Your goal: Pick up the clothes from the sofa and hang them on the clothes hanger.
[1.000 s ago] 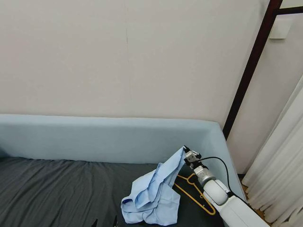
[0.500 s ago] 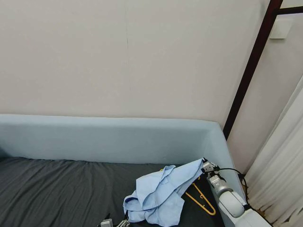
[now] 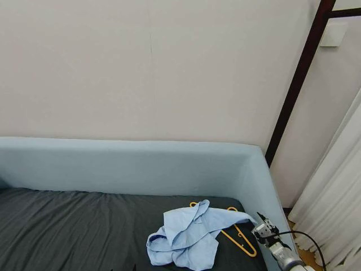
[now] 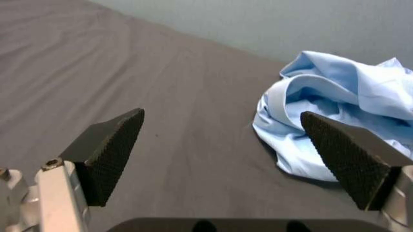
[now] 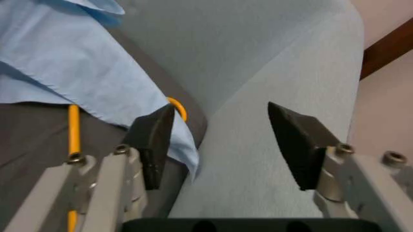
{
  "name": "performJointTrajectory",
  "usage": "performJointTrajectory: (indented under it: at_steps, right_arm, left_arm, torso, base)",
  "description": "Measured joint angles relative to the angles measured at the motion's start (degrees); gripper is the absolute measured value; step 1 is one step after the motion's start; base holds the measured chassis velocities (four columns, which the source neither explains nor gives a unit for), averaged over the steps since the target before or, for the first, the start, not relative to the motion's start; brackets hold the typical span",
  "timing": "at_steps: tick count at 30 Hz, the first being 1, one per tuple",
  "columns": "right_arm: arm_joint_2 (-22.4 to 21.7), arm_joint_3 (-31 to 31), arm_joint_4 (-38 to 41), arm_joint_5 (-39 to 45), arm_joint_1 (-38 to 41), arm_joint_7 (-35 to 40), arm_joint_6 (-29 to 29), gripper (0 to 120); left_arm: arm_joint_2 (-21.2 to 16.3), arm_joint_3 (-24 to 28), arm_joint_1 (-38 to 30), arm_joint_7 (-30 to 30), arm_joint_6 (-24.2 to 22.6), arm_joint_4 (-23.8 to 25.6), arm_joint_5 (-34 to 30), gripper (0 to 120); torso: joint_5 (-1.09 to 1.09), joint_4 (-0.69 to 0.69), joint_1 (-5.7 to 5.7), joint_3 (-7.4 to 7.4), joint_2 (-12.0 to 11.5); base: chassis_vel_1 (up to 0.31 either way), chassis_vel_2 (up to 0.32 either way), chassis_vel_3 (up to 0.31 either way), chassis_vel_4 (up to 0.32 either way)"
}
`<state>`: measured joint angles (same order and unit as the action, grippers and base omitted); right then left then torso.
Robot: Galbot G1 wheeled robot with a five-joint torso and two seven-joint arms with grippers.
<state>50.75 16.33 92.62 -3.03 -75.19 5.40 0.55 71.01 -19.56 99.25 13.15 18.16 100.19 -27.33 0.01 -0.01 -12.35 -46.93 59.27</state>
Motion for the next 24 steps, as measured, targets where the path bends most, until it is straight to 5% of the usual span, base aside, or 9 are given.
performJointTrajectory:
  at_steps: [7, 10, 24]
  right_arm:
    - [0.54, 0.34, 7.00, 0.27, -5.75, -1.19, 4.45, 87]
    - [2.95, -4.92, 9.94, -0.91, -5.03, -0.60, 5.68, 98]
    - [10.59, -30.61, 4.77, -1.47, 12.40, -2.79, 8.74, 100]
  left_arm:
    - [0.70, -1.75, 1.72, 0.11, 2.04, 1.63, 3.39, 94]
    - [1.07, -2.44, 3.23, -0.20, 3.51, 1.58, 4.48, 94]
    - [2.20, -4.45, 6.28, -1.57, 6.01, 1.33, 5.34, 94]
  torso:
    - [-0.02, -0.01, 0.00, 0.00, 0.00]
    - [0.00, 0.00, 0.00, 0.00, 0.00]
    - [-0.02, 0.01, -0.01, -0.01, -0.01]
  base:
    - [0.000, 0.000, 0.000, 0.000]
    - [0.000, 0.000, 0.000, 0.000]
    - [0.000, 0.000, 0.000, 0.000]
